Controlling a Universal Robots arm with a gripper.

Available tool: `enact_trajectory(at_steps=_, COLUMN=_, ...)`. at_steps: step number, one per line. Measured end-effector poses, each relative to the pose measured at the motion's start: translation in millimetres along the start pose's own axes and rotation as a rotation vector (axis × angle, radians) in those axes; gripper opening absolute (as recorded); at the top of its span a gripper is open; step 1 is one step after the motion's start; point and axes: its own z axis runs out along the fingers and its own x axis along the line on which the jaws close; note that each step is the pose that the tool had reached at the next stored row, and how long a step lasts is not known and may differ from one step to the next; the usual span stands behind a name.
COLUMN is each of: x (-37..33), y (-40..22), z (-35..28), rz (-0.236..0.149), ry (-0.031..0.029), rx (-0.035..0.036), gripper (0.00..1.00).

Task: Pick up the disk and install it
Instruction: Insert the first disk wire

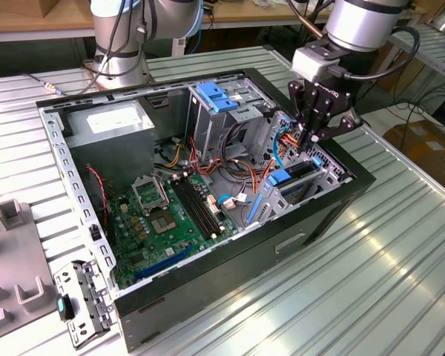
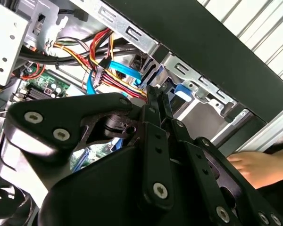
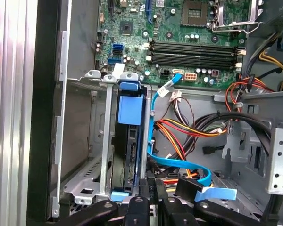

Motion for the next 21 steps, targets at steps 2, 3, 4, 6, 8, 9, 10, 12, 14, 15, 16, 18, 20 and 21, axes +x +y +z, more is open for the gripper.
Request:
enact_trajectory(at_steps=2, x=4.8, y=0.5, z=2.1, rz=0.002, ry=0.0001, rx=-0.0002, gripper=0.17)
enact_trajectory(at_steps=3, x=6.5, y=0.7, z=3.0, rz=0.002, ry=0.0, rx=-0.0002, gripper=0.17)
enact_trajectory(at_steps=4, x=7.3, y=0.9, z=3.6, rz=0.002, ry=0.0002, rx=-0.0001, gripper=0.17)
enact_trajectory(at_steps=6, x=9.0, y=1.7, z=4.3, rz=0.002, ry=-0.0012, rx=0.0017, gripper=0.17)
enact_trajectory(at_steps=8, x=10.6, y=2.9, z=4.6, rz=0.002, ry=-0.0021, rx=0.0025, gripper=0.17)
enact_trajectory(at_steps=9, x=12.1, y=5.2, z=4.8, rz=0.002, ry=-0.0021, rx=0.0039, gripper=0.17)
enact_trajectory(at_steps=10, x=12.5, y=7.2, z=4.9, rz=0.002, ry=-0.002, rx=0.0046, gripper=0.17)
enact_trajectory(at_steps=12, x=12.4, y=8.0, z=5.4, rz=0.002, ry=-0.0018, rx=0.0048, gripper=0.17)
enact_trajectory(at_steps=14, x=12.4, y=8.1, z=6.6, rz=0.006, ry=-0.0015, rx=0.0046, gripper=0.17)
enact_trajectory(at_steps=15, x=12.4, y=8.1, z=7.1, rz=0.008, ry=-0.0014, rx=0.0044, gripper=0.17)
enact_trajectory(at_steps=16, x=12.4, y=8.1, z=7.5, rz=0.009, ry=-0.0014, rx=0.0043, gripper=0.17)
enact_trajectory(at_steps=18, x=12.8, y=8.2, z=8.2, rz=0.013, ry=-0.0014, rx=0.0041, gripper=0.17)
enact_trajectory(at_steps=20, x=14.0, y=8.2, z=8.5, rz=0.021, ry=-0.0012, rx=0.0035, gripper=0.17)
enact_trajectory(at_steps=21, x=15.4, y=8.3, z=8.7, rz=0.027, ry=-0.001, rx=0.0031, gripper=0.17)
